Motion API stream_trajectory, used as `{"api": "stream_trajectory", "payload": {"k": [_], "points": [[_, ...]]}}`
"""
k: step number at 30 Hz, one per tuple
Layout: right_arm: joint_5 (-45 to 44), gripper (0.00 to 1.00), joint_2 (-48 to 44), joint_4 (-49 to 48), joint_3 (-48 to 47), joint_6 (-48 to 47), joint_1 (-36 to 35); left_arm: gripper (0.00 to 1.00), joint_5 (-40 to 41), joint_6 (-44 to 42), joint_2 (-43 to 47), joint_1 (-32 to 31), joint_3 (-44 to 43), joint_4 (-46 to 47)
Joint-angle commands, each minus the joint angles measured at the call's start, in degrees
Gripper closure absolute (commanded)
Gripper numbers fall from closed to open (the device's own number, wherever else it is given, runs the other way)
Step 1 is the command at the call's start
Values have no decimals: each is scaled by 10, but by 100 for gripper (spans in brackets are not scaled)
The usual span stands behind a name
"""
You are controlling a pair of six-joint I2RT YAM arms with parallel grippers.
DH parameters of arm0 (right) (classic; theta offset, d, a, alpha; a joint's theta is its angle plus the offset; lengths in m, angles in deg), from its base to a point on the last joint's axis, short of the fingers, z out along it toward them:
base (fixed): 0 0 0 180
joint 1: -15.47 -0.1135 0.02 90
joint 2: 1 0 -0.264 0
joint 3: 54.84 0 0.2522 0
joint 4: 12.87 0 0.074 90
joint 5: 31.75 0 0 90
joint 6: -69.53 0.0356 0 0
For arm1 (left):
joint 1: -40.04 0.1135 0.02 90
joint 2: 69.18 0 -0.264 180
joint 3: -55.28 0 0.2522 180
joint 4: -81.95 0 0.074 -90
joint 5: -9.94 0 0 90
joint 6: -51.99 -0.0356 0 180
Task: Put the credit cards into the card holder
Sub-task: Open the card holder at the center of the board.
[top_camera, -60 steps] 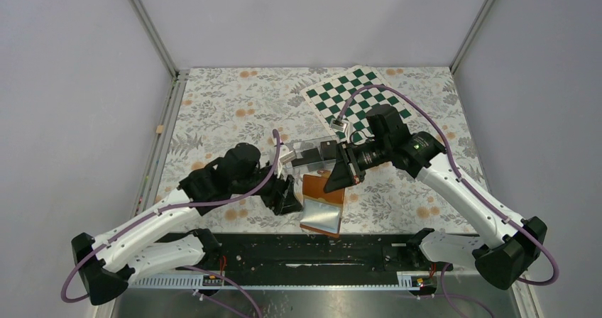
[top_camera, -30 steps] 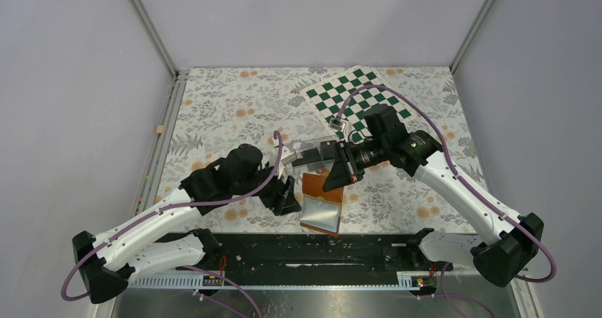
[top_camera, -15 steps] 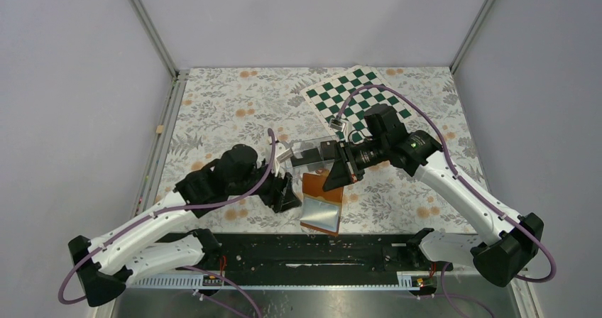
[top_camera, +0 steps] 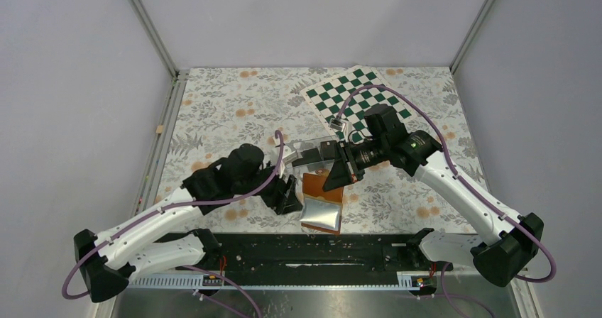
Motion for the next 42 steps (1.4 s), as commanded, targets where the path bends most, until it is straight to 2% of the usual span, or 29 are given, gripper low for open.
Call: {"api": "stream_trajectory", "payload": {"k": [1, 7, 15, 21, 26, 30, 33, 34, 39, 41, 42], "points": [[0, 100, -3, -19, -1, 6, 5, 35, -45, 9, 29, -3, 4, 74], [18, 100, 0, -29, -7, 18, 5, 32, -48, 39, 54, -3, 35, 135], [57, 100, -12, -78, 5, 61, 6, 30, -59, 125, 79, -3, 112, 319], [76, 100, -19, -107, 18, 83, 5, 34, -61, 141, 88, -3, 118, 356], [82, 100, -22, -121, 27, 97, 5, 29, -45, 151, 107, -3, 123, 387], [95, 100, -27, -181, 44, 146, 5, 29, -41, 165, 108, -4, 130, 409], [97, 100, -29, -215, 53, 175, 5, 37, -54, 168, 100, -4, 129, 407], [95, 100, -30, -219, 53, 179, 5, 44, -58, 170, 98, -4, 129, 407], [93, 99, -29, -224, 52, 185, 6, 98, -59, 170, 93, -3, 132, 409], [83, 91, -33, -223, 51, 183, 8, 100, -49, 169, 95, -3, 128, 398], [74, 84, -37, -223, 50, 182, 10, 100, -44, 167, 94, -3, 125, 391]]}}
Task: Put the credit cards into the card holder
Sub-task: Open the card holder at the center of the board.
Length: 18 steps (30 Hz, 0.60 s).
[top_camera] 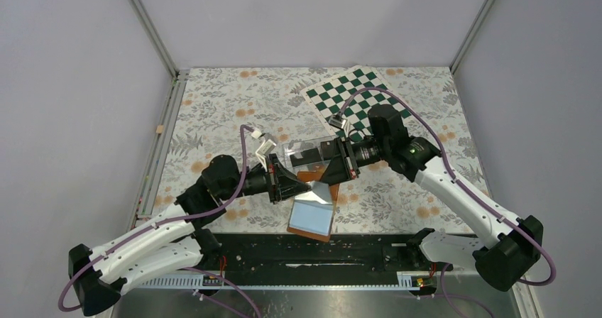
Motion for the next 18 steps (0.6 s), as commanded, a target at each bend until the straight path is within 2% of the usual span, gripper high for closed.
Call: {"api": "stream_trajectory", "payload": {"k": [1, 4, 8, 11, 15, 18], "points": [[-17, 73, -24, -54, -9, 15, 6, 100, 4, -4, -3, -5, -8, 9], [-44, 43, -42, -53, -11, 6, 18, 100, 22, -10, -6, -4, -28, -34], [-45, 23, -59, -52, -5, -3, 26, 100, 27, -13, -10, 2, -48, -67], [-28, 21, -54, -38, -2, -15, 26, 100, 27, -12, -11, 5, -54, -70], [-52, 23, -43, 42, -16, -74, 24, 100, 17, -7, -15, 6, -61, -61], [-56, 23, -37, 62, -17, -98, 18, 100, 8, -4, -24, 7, -69, -61]]}}
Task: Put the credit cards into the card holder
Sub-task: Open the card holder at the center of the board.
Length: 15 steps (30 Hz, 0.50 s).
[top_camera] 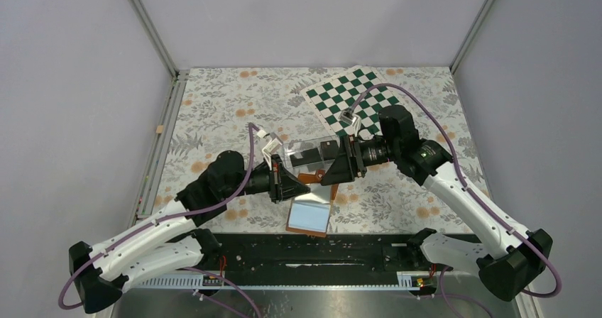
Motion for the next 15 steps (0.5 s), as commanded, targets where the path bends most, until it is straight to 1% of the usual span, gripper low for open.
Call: {"api": "stream_trajectory", "payload": {"k": [1, 5, 6, 7, 11, 12, 13, 14, 15], "points": [[-6, 23, 10, 54, -18, -60, -10, 100, -10, 1, -12, 5, -41, 28], [-21, 24, 30, 91, -27, -98, -42, 100, -18, 3, -27, 6, -53, 28], [-22, 26, 33, 93, -27, -101, -49, 100, -19, 3, -29, 6, -55, 28], [-19, 30, 36, 90, -26, -100, -55, 100, -19, 3, -32, 6, -57, 27], [-8, 69, 39, 57, -14, -78, -58, 100, -18, -2, -35, 9, -60, 24], [-7, 82, 39, 54, -14, -76, -58, 100, -16, -3, -35, 9, -61, 22], [-5, 94, 40, 51, -13, -72, -58, 97, -16, -2, -35, 12, -61, 21], [-3, 100, 41, 49, -14, -69, -58, 84, -19, 0, -35, 14, -61, 21], [-6, 100, 42, 48, -14, -65, -58, 64, -20, 2, -36, 17, -61, 19]]}}
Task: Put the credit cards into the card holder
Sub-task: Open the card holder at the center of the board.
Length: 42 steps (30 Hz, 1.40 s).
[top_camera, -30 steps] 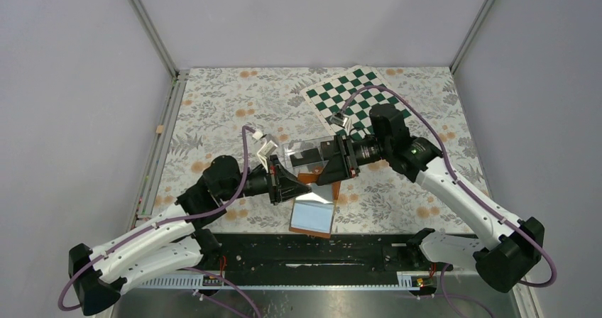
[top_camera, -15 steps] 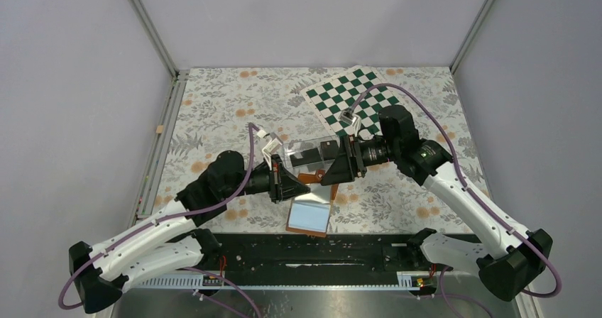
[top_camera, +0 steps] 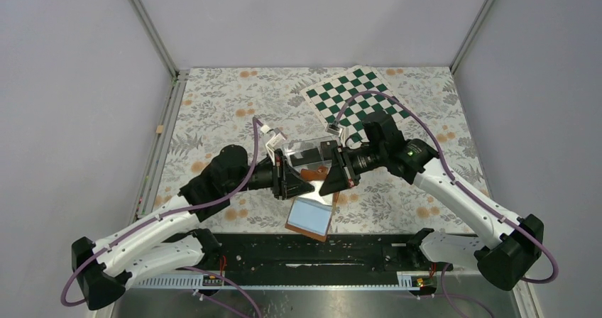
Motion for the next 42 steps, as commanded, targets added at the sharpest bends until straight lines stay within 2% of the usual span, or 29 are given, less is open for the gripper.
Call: {"api": "stream_trajectory", "payload": {"k": [1, 2, 3, 6, 11, 16, 18, 24, 30, 32, 35, 38, 42], "points": [[6, 100, 0, -22, -12, 15, -6, 39, -1, 5, -1, 12, -31, 15], [-4, 100, -2, -24, -11, 21, -4, 24, 5, 9, 0, 14, -31, 7], [-11, 100, -6, -30, -10, 30, 0, 16, 7, 13, 2, 17, -28, 1], [-17, 100, -28, -80, 11, 83, 27, 8, 9, 24, 19, 25, -11, 2], [-7, 100, -80, -210, 81, 204, 86, 5, 21, 40, 58, 40, 34, 8], [-20, 100, -109, -287, 168, 300, 119, 4, 53, 32, 81, 47, 42, -23], [-27, 100, -125, -345, 203, 345, 127, 3, 56, 32, 77, 48, 42, -24], [-7, 100, -134, -562, 271, 482, 130, 2, 28, 46, 32, 48, 54, 11], [13, 100, -92, -831, 315, 656, 132, 6, 22, 33, 11, 49, 71, 40], [21, 100, -79, -881, 318, 688, 132, 8, 29, 25, 5, 49, 73, 40], [40, 100, -74, -873, 310, 687, 132, 9, 32, 17, -7, 48, 67, 32], [40, 100, -91, -794, 302, 628, 133, 9, 45, 3, -3, 48, 55, 3], [-7, 100, -143, -486, 278, 450, 134, 6, 115, -16, 36, 49, 34, -57]]}}
